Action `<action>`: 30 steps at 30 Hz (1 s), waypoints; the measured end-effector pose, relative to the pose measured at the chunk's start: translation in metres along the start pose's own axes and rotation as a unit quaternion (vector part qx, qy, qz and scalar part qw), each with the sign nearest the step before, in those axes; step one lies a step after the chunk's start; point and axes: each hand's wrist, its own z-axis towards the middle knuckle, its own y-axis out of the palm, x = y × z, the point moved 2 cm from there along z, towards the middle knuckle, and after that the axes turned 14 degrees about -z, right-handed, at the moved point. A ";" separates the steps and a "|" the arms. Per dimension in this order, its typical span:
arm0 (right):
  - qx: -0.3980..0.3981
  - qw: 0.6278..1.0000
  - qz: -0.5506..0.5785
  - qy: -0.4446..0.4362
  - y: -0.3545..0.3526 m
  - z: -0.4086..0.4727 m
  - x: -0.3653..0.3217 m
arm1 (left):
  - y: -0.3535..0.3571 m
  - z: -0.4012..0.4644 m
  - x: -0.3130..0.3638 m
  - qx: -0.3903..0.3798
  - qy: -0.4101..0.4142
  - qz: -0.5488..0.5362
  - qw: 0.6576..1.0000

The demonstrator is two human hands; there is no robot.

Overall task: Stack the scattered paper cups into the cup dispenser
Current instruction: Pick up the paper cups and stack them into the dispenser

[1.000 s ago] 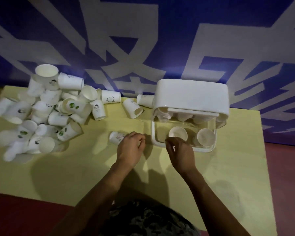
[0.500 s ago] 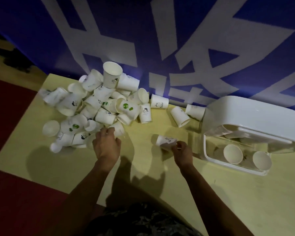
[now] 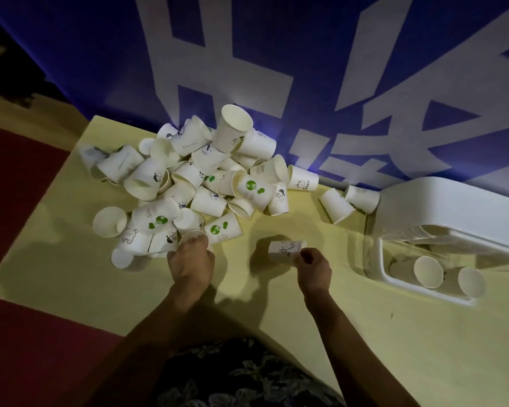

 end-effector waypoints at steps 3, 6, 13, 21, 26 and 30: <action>0.003 0.999 -0.003 -0.034 -0.004 -0.014 -0.004 | -0.003 -0.007 0.002 0.005 0.022 -0.022 1.000; 0.021 0.997 -0.003 -0.074 -0.012 -0.027 -0.005 | -0.005 -0.016 0.008 0.015 0.057 -0.064 0.996; 0.104 0.978 -0.027 -0.179 -0.052 -0.052 0.001 | -0.002 -0.037 0.048 0.004 0.171 -0.216 0.961; 0.221 0.929 -0.108 -0.278 -0.119 -0.063 0.020 | 0.002 -0.071 0.118 -0.009 0.297 -0.260 0.919; 0.232 0.925 -0.100 -0.282 -0.162 -0.054 0.046 | 0.011 -0.098 0.172 -0.008 0.320 -0.264 0.910; 0.238 0.925 -0.090 -0.281 -0.202 -0.042 0.076 | 0.025 -0.125 0.222 -0.008 0.340 -0.264 0.903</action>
